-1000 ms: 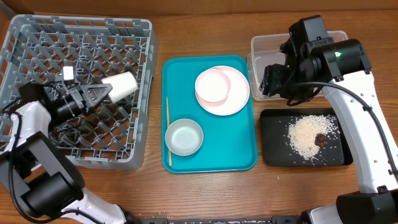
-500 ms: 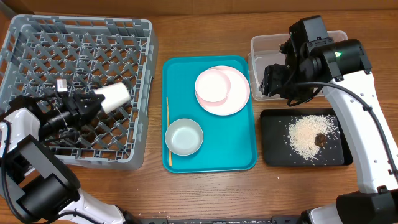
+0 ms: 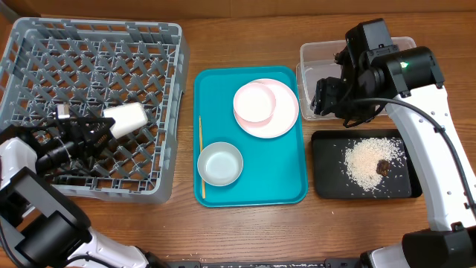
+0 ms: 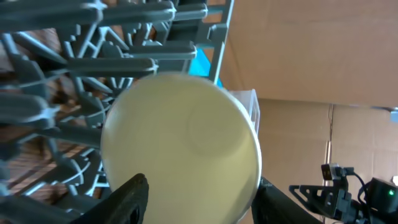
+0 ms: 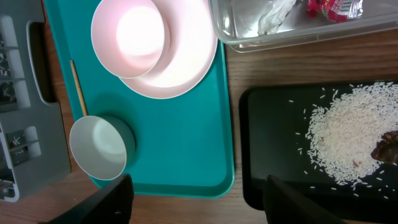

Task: Sort waste into correct bins and load items into the dishwasher
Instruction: 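Carry the cup to the dish rack and place it upside down, then reach the left gripper to the small white bowl and grasp it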

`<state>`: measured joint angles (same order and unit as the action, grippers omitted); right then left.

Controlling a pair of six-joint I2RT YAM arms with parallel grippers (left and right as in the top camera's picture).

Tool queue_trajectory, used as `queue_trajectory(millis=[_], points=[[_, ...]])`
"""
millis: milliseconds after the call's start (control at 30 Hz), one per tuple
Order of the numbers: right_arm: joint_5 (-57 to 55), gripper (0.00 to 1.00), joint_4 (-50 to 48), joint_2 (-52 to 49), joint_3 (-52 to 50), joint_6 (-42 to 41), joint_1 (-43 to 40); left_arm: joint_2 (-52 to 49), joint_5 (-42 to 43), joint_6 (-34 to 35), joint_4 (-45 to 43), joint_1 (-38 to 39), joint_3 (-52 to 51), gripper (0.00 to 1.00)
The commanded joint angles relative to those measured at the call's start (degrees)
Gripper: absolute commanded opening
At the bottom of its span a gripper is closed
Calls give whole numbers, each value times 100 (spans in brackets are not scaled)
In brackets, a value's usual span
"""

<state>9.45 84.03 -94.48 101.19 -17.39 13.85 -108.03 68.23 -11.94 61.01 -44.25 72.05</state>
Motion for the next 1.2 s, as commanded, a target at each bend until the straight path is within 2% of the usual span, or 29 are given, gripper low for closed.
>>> queue_trajectory(millis=[0, 200, 667, 967, 1167], points=[[-42, 68, -9, 46, 11, -24, -20, 15, -192, 59, -20, -22, 46, 55], [-42, 68, 13, 46, 11, -24, -20, 17, -238, 92, -2, -160, 48, 54], [-42, 68, 13, 46, 11, -26, -20, 240, -264, 175, 221, -1064, 50, 54], [-44, 68, 35, 46, 11, -24, -20, 1012, -262, 192, 284, -973, 50, 54], [-90, 69, 35, 46, 11, -26, -48, 1985, -835, 249, 289, -511, 50, 55]])
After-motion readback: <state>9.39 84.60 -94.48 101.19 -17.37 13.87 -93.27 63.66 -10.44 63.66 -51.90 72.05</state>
